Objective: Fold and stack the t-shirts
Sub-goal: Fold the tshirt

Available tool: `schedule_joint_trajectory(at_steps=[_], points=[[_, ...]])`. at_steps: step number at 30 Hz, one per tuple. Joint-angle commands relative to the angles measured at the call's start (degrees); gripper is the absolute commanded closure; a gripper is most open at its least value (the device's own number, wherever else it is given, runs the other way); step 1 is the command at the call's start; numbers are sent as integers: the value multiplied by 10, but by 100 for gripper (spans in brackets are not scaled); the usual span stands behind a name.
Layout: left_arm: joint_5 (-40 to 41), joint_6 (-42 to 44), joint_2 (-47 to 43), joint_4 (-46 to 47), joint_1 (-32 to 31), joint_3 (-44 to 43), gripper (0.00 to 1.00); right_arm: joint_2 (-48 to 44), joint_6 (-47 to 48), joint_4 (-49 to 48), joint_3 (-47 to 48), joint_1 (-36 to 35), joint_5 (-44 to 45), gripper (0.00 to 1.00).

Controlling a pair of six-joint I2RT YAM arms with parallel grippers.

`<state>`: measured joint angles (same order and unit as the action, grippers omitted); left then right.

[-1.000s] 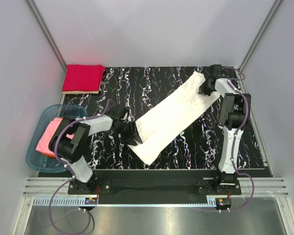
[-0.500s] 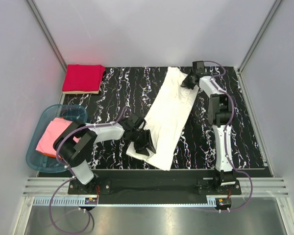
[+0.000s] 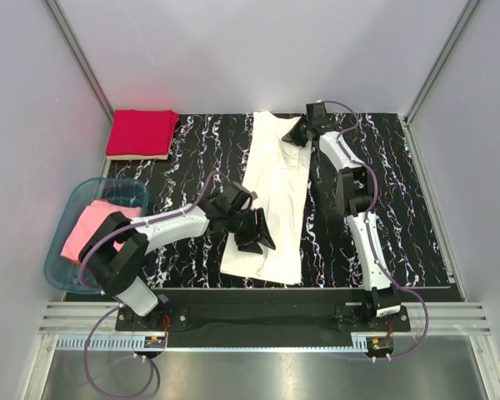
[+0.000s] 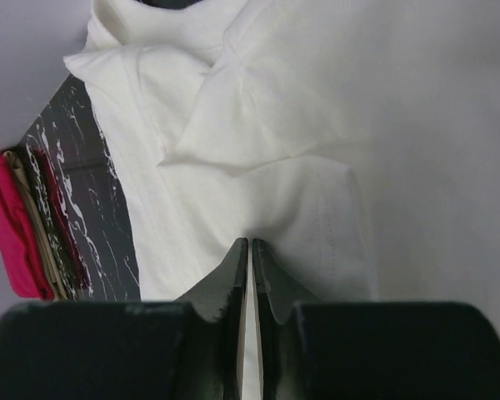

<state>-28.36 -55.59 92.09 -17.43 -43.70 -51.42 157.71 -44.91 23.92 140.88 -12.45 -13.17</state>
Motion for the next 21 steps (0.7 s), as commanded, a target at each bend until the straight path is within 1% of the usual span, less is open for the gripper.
schedule_joint_trajectory(at_steps=[1,2,5,8,10,13,14,15,16,17,18,19,20,21], points=[[19,18,-36,-23,5,-44,46,63,-14,35,60,-6,-13,87],[19,17,-38,-24,10,-45,46,80,-17,36,87,-7,-20,87],[18,15,-36,-25,22,-48,46,103,-31,35,128,-6,-32,87],[15,22,-25,-27,37,-54,46,99,-42,33,142,-6,-49,87],[9,30,-17,-28,53,-65,44,83,-43,33,129,-7,-69,85],[4,51,4,-27,70,-93,42,13,-20,35,83,-9,-76,82],[2,58,18,-28,72,-101,42,-32,-15,37,42,-9,-74,80],[-7,67,29,-28,74,-110,42,-55,-8,46,21,-8,-70,76],[-12,71,47,-28,77,-127,42,-97,9,57,-7,-8,-62,74],[-13,73,55,-28,78,-134,42,-116,21,71,-14,-6,-58,72],[-18,72,62,-28,78,-140,43,-132,32,111,-18,-6,-53,69],[-22,73,76,-27,78,-155,43,-160,55,131,-24,-6,-47,64],[-27,74,84,-28,78,-161,44,-173,66,146,-30,-4,-51,62],[-32,73,90,-29,77,-166,44,-186,76,181,-35,-1,-55,61]])
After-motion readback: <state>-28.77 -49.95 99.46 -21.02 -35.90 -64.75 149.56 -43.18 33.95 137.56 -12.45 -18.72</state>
